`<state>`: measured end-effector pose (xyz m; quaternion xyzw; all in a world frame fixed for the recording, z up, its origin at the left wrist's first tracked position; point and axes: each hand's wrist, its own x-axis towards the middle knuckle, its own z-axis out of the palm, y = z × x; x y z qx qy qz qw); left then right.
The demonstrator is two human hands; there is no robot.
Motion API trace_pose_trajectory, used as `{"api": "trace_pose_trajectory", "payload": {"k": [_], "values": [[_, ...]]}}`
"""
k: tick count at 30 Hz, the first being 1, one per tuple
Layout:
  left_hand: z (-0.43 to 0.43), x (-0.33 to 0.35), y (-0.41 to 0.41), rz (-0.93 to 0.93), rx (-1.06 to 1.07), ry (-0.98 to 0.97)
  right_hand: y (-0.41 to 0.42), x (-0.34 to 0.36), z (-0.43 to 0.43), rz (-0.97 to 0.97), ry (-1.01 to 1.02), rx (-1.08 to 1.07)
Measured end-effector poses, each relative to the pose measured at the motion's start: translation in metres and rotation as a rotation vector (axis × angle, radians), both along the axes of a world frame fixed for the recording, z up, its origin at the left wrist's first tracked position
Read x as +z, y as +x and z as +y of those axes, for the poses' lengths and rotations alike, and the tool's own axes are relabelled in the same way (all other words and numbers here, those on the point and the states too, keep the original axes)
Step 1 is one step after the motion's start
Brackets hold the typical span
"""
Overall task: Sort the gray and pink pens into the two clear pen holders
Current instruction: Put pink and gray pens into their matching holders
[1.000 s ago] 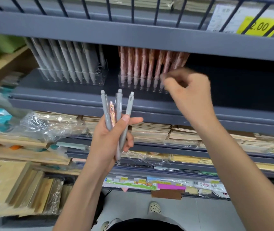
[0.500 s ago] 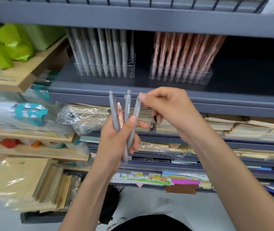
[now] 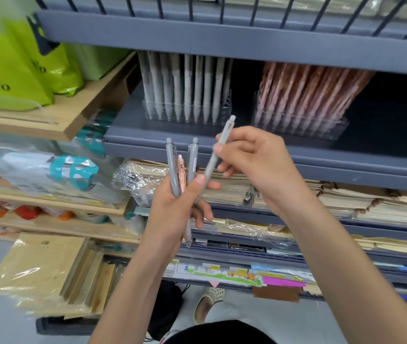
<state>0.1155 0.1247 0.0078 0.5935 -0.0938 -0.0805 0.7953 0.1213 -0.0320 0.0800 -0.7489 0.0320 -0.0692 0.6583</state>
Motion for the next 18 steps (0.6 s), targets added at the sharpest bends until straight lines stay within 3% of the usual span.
{"api": "trace_pose_trajectory", "payload": {"k": [4,9,12,18], "values": [[0.011,0.0,0.006,0.011,0.009,-0.006,0.007,0.004,0.0,-0.055,0.019,-0.021],[0.022,0.0,0.01,0.059,0.046,0.031,0.027,0.017,-0.013,-0.325,0.098,-0.423],[0.029,-0.001,0.012,0.1,0.077,0.048,0.041,0.018,-0.015,-0.395,-0.032,-0.652],[0.038,-0.004,0.013,0.141,0.096,0.066,0.075,0.014,-0.018,-0.433,-0.27,-0.596]]}}
